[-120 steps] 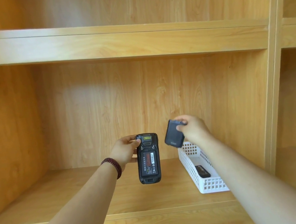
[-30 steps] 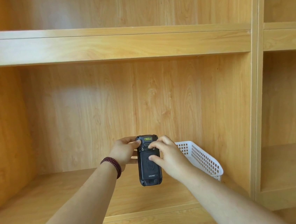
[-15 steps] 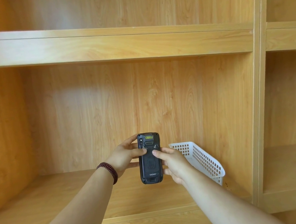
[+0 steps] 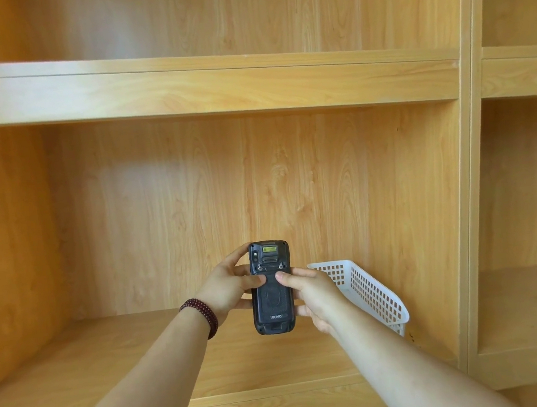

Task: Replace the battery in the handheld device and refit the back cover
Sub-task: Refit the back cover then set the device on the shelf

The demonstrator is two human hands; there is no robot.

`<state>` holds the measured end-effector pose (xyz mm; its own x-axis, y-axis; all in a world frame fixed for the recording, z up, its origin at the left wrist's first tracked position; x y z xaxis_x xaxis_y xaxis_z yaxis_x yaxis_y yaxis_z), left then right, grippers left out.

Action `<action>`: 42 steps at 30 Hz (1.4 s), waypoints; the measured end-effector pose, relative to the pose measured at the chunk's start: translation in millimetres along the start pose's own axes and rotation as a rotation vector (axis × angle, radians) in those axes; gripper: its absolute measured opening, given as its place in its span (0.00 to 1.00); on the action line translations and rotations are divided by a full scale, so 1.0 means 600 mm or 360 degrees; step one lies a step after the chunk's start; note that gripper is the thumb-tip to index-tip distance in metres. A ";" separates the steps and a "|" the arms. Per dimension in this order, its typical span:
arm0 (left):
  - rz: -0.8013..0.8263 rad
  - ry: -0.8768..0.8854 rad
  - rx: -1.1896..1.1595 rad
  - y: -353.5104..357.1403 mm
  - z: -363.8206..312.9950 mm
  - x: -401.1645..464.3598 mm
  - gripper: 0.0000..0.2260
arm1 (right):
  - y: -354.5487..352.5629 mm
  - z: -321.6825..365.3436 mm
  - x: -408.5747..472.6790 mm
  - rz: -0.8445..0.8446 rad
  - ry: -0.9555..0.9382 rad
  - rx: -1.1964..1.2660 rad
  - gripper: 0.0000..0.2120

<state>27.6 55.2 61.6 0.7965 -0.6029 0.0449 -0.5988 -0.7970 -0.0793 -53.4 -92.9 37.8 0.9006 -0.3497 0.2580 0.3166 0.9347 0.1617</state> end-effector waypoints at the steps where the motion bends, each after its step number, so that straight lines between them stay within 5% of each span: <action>1: 0.0016 -0.0014 0.0001 -0.002 0.000 -0.001 0.34 | -0.001 0.001 -0.001 -0.0004 0.0003 0.0005 0.10; 6: 0.0186 -0.0148 0.0257 0.004 0.002 -0.019 0.45 | -0.003 0.002 -0.005 -0.0025 -0.0009 0.0088 0.11; 12: 0.0141 -0.0159 0.0272 0.000 -0.001 -0.022 0.44 | -0.006 0.005 -0.006 0.0209 -0.0004 0.0139 0.14; 21: -0.0034 -0.0131 0.0111 0.000 -0.002 -0.020 0.11 | -0.005 0.002 -0.011 0.0148 -0.0037 0.0036 0.17; 27: -0.0053 -0.0082 0.0126 0.001 0.001 -0.021 0.09 | -0.002 0.001 -0.014 0.0087 -0.0059 -0.0050 0.10; 42: -0.0071 0.0070 0.0049 -0.008 -0.038 -0.013 0.12 | -0.003 -0.003 -0.011 0.0157 -0.0091 -0.0084 0.11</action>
<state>22.3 62.6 84.4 0.8176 -0.5682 0.0925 -0.5593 -0.8221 -0.1065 -59.3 -92.5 34.4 0.9103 -0.2573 0.3243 0.2436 0.9663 0.0829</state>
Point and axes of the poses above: each hand's wrist, its own x-axis towards the middle knuckle, its own y-axis out of the palm, z = x × y, the point moved 2 cm from there along x, towards the middle knuckle, and after that the axes turned 9 degrees about -y, right-handed, at the moved point
